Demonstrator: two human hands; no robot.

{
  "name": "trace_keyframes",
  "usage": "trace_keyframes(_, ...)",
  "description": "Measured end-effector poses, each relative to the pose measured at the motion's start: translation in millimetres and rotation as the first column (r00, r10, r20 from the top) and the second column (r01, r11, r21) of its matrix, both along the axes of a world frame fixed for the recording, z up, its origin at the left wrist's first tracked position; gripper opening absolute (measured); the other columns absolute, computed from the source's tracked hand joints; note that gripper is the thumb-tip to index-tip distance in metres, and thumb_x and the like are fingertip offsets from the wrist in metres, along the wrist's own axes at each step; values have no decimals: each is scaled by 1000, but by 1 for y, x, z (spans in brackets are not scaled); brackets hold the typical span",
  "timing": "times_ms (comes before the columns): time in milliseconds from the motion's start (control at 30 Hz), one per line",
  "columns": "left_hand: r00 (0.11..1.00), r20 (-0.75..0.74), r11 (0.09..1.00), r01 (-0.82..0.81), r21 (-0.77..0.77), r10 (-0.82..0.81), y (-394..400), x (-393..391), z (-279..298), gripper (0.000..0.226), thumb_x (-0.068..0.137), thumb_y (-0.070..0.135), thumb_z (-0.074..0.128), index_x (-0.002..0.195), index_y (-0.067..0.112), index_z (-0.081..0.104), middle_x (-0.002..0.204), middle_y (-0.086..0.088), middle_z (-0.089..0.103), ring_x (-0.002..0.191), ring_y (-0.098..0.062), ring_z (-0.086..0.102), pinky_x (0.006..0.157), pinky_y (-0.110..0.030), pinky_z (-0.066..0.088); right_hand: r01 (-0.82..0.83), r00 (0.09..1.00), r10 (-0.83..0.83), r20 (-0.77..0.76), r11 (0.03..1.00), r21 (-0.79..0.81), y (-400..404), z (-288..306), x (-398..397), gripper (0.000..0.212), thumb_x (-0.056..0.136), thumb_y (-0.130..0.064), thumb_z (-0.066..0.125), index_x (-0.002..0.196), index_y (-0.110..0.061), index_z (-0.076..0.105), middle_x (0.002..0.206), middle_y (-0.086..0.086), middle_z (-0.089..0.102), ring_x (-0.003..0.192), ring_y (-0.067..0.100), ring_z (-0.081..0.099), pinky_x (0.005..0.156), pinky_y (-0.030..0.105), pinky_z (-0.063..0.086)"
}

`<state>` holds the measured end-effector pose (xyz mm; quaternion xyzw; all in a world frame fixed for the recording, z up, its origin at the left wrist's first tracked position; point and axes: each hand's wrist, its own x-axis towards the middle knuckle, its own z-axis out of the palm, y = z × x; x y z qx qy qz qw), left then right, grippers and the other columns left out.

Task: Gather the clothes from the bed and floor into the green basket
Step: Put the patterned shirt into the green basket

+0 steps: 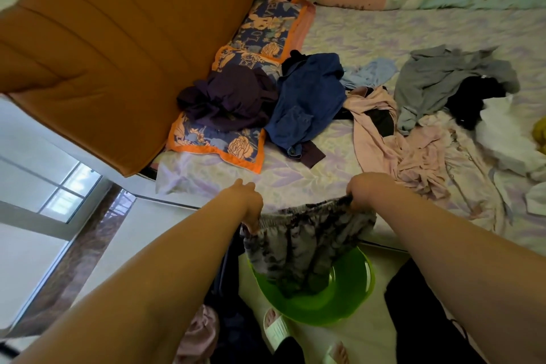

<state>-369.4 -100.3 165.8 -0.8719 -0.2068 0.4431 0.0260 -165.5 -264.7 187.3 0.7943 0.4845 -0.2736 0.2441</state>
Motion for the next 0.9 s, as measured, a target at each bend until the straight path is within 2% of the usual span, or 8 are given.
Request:
trace_keyframes(167, 999, 45, 994, 14, 109, -19, 5, -4, -5, 64, 82, 67, 57, 122, 18, 62, 137, -7, 51, 135, -28, 34, 115, -47, 20, 80, 994, -71, 79, 990, -118, -4, -13, -7, 20, 90, -39, 52, 95, -19, 55, 84, -3, 50, 95, 22, 54, 86, 37, 41)
trace_keyframes(233, 997, 56, 989, -66, 134, 59, 8, 1, -2, 58, 85, 64, 55, 118, 17, 63, 128, -6, 58, 127, -27, 45, 110, -43, 27, 129, 990, -119, 79, 981, -144, -2, -14, -8, 38, 89, -50, 52, 111, -20, 56, 103, 1, 55, 109, 25, 53, 97, 41, 39)
trace_keyframes(300, 970, 126, 973, -219, 76, 208, 11, 7, 2, 48, 88, 51, 60, 115, 11, 63, 114, -9, 62, 113, -28, 56, 99, -39, 41, 184, 983, -181, 33, 977, -111, 2, -13, -6, 39, 89, -49, 54, 108, -16, 56, 93, 4, 54, 94, 24, 55, 90, 38, 44)
trace_keyframes(400, 879, 300, 926, -375, -47, 371, 16, 15, 6, 28, 91, 29, 59, 93, 2, 65, 82, -10, 53, 94, -32, 59, 85, -37, 49, 329, 942, -328, -69, 944, 4, 10, -10, -2, 29, 89, -37, 58, 92, -8, 56, 78, 7, 54, 73, 22, 59, 78, 33, 51)
trace_keyframes(500, 730, 434, 841, -521, -147, 528, 15, 19, 7, 33, 88, 22, 58, 60, 10, 45, 63, -7, 43, 62, -23, 48, 65, -35, 44, 623, 737, -574, -357, 782, 29, 15, -12, -3, 25, 89, -23, 66, 90, 1, 58, 83, 16, 66, 79, 29, 69, 82, 42, 59)
trace_keyframes(667, 326, 238, 404, -737, -543, 915, -2, 33, 12, 25, 91, 9, 61, 70, 4, 48, 73, -17, 56, 72, -32, 61, 79, -42, 58, 778, 432, -693, -578, 610, -150, 27, -13, -16, 27, 99, -22, 52, 78, -5, 54, 60, 8, 52, 53, 20, 50, 86, 42, 57)
trace_keyframes(800, 145, -2, 104, -718, -688, 989, -23, 52, 19, 8, 96, 8, 50, 89, 4, 52, 74, -12, 60, 54, -22, 63, 68, -34, 53, 731, 492, -543, -680, 682, -16, 45, -11, -33, 29, 98, -30, 52, 115, -7, 56, 111, 13, 62, 99, 29, 61, 80, 41, 54)
trace_keyframes(900, 91, 5, 64, -661, -748, 996, -29, 62, 32, 6, 92, 4, 55, 90, -1, 52, 77, -17, 62, 59, -27, 63, 55, -35, 52, 656, 440, -450, -777, 752, -64, 51, -6, -40, 28, 92, -9, 55, 120, -8, 58, 119, 16, 63, 100, 27, 61, 82, 40, 51)
